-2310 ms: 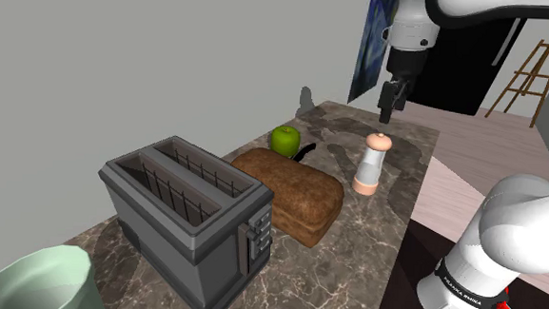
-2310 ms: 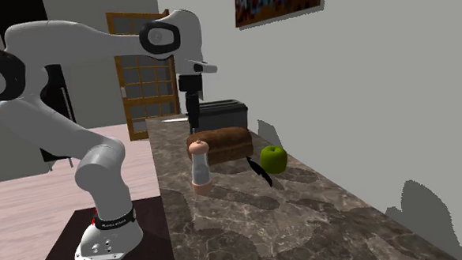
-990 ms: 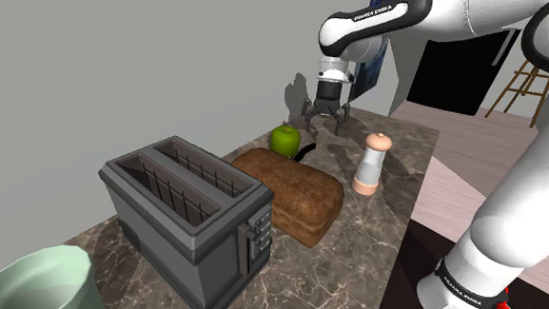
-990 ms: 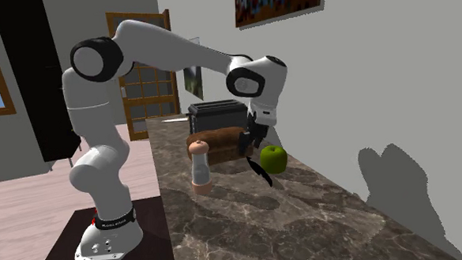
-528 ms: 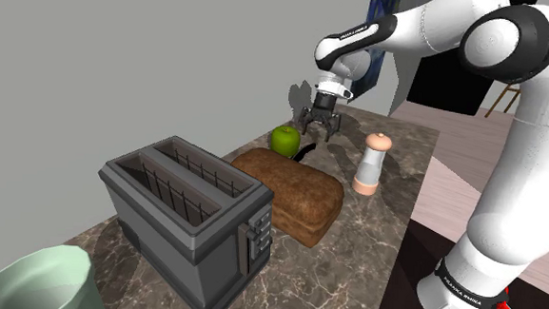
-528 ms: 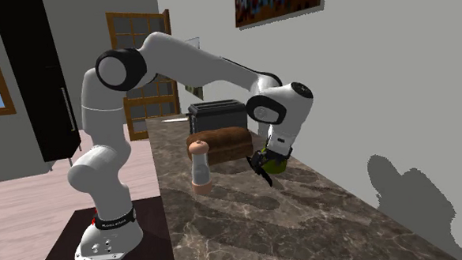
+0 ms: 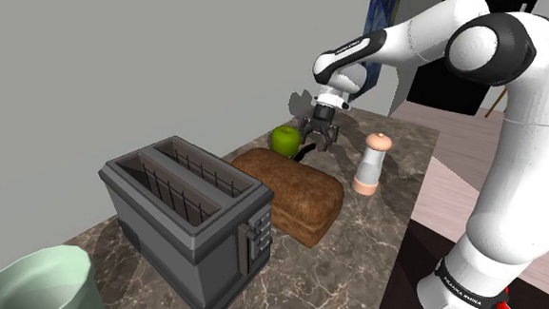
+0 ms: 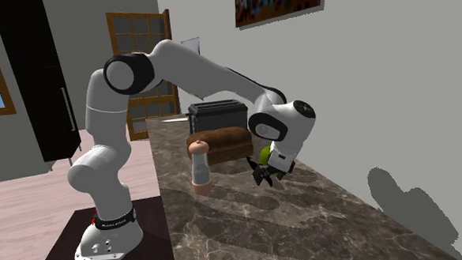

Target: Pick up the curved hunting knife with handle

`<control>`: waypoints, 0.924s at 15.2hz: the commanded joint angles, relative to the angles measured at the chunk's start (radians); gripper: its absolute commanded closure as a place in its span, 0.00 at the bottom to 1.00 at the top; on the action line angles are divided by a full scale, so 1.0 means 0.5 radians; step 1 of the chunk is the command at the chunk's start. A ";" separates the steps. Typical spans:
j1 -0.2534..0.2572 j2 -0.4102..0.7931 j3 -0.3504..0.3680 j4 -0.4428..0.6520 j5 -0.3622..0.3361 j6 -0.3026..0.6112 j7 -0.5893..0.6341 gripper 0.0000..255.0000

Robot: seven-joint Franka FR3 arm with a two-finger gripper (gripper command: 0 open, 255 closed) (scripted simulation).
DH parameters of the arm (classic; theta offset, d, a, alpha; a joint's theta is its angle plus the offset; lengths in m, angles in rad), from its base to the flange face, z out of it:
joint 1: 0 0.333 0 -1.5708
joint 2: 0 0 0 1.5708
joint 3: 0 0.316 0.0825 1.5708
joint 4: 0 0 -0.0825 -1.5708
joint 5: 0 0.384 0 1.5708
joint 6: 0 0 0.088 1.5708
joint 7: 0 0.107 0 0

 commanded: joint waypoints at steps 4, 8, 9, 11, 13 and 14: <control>0.002 0.014 0.002 -0.008 0.005 0.023 -0.006 1.00; 0.002 0.018 0.002 -0.011 0.006 0.028 -0.009 1.00; 0.000 0.016 0.001 -0.019 0.006 0.034 -0.014 1.00; 0.001 0.026 0.002 -0.014 0.008 0.038 -0.015 1.00; 0.002 0.000 0.001 0.001 0.001 0.001 0.004 1.00; 0.002 -0.012 0.000 0.011 -0.003 -0.020 0.012 1.00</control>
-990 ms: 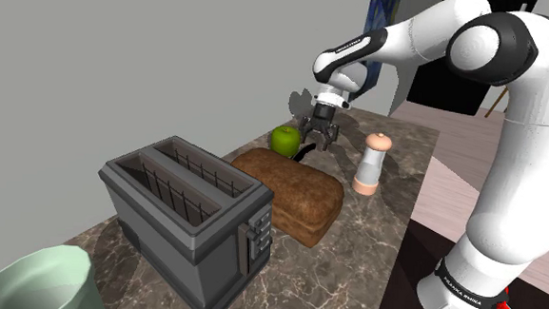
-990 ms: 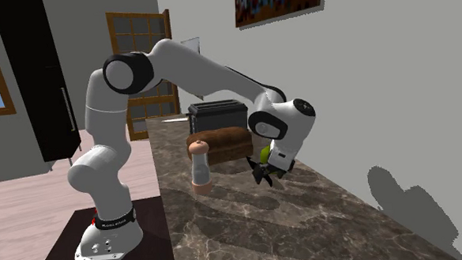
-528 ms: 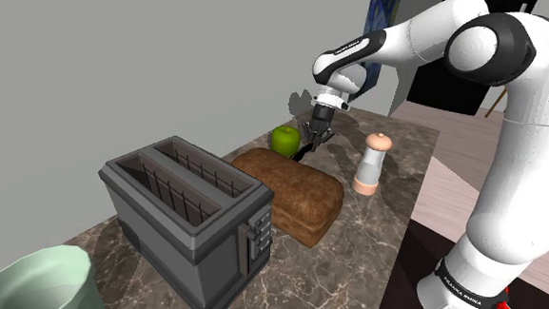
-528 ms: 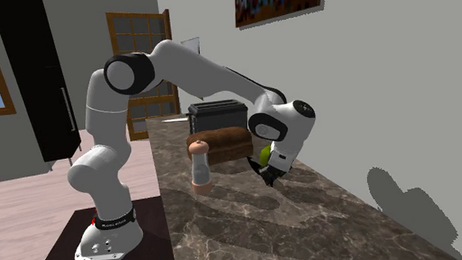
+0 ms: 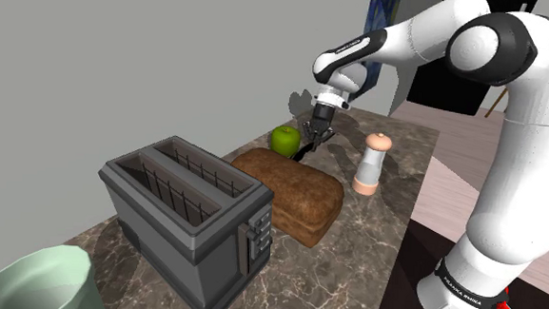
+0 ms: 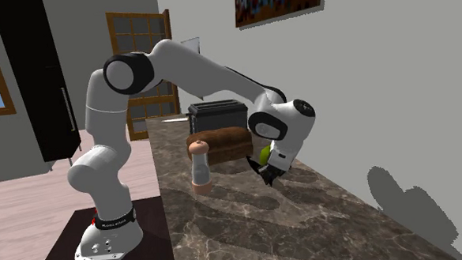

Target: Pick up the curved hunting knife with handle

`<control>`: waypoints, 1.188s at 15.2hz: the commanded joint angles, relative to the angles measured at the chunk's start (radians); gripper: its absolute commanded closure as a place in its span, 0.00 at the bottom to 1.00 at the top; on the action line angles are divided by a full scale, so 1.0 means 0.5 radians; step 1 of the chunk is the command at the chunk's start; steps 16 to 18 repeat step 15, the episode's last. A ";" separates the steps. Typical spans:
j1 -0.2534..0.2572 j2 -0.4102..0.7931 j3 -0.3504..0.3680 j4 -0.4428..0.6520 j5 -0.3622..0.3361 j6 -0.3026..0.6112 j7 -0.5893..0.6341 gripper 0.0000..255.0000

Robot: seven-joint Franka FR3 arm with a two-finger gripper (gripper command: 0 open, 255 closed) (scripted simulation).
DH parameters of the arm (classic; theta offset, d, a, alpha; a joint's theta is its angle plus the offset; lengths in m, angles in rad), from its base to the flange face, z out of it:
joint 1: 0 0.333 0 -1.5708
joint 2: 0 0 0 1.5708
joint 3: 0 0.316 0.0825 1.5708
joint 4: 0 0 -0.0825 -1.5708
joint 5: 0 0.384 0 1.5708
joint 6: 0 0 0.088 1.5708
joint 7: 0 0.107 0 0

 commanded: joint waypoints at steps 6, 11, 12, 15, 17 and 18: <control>-0.003 -0.071 -0.006 0.081 -0.026 -0.148 0.061 1.00; -0.007 -0.116 -0.010 0.154 -0.041 -0.258 0.103 1.00; -0.007 -0.124 -0.010 0.170 -0.043 -0.280 0.112 1.00; -0.008 -0.132 -0.011 0.189 -0.046 -0.306 0.122 1.00; -0.008 -0.132 -0.011 0.189 -0.046 -0.306 0.122 1.00; -0.008 -0.132 -0.011 0.189 -0.046 -0.306 0.122 1.00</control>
